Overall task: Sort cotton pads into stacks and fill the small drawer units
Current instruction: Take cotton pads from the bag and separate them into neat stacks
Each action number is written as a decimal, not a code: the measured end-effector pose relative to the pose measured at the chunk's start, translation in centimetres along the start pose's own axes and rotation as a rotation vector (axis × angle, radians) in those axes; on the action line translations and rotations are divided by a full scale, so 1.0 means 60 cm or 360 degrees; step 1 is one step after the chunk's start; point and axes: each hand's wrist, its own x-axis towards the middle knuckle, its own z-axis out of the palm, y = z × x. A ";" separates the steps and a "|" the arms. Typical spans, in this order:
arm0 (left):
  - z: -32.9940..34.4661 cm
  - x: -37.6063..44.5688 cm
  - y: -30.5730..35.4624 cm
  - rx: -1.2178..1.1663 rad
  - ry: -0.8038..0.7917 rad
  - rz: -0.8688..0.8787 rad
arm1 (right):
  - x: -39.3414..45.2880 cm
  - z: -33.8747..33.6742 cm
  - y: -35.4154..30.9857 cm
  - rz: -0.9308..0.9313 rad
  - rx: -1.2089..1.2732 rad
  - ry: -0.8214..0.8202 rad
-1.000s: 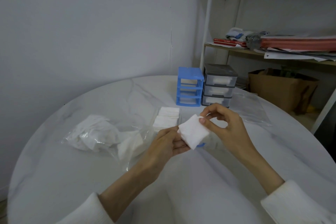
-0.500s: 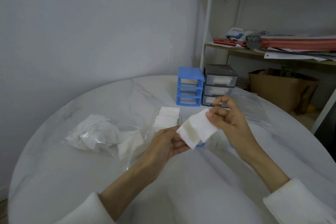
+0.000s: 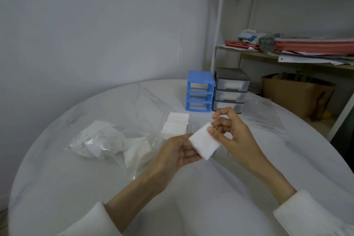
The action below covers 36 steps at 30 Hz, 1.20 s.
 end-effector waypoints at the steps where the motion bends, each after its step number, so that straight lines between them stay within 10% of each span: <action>1: 0.000 0.000 0.001 -0.0026 0.0007 -0.0013 | 0.000 0.000 0.000 -0.0014 -0.0018 0.0004; 25: -0.015 0.012 -0.023 0.0729 0.0182 0.0534 | 0.001 0.000 0.005 0.0188 0.0043 -0.0191; 36: -0.005 0.027 -0.011 0.1202 0.0495 0.1164 | 0.014 -0.020 0.020 0.0117 -0.0116 0.0451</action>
